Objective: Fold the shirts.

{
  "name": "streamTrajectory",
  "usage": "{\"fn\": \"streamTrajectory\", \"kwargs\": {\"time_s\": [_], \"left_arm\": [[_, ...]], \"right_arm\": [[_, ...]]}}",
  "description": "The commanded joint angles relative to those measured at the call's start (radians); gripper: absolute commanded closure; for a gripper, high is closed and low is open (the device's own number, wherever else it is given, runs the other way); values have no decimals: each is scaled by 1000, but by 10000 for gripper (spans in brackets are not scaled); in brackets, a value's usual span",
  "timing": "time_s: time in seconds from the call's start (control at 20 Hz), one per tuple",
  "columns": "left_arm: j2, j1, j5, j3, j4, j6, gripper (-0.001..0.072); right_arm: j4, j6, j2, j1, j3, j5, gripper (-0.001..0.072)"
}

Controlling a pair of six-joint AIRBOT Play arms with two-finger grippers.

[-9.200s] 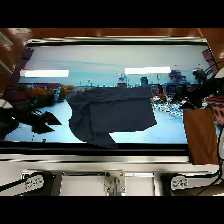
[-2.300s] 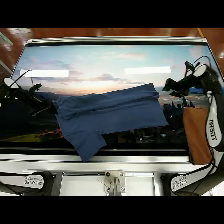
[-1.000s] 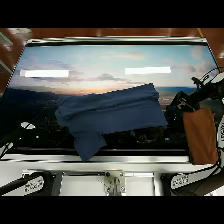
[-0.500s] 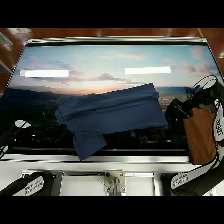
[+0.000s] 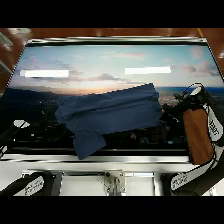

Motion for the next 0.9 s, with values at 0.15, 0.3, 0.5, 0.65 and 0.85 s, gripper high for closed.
{"fn": "streamTrajectory", "kwargs": {"time_s": [0.15, 0.3, 0.5, 0.65, 0.85], "left_arm": [[35, 79, -30, 246, 0, 38, 672], [-2, 122, -31, 399, 0, 32, 672], [-179, 129, -27, 530, 0, 32, 672], [-340, 130, -21, 619, 0, 32, 672], [-521, 131, -22, 685, 0, 8, 672]], "right_arm": [[247, -148, 137, 25, -8, -202, 647], [262, -126, 148, 74, 46, -352, 647], [206, -59, 58, 176, 212, -528, 648], [124, 29, -46, 197, 350, -531, 647], [123, 34, -132, 197, 401, -559, 647]]}}
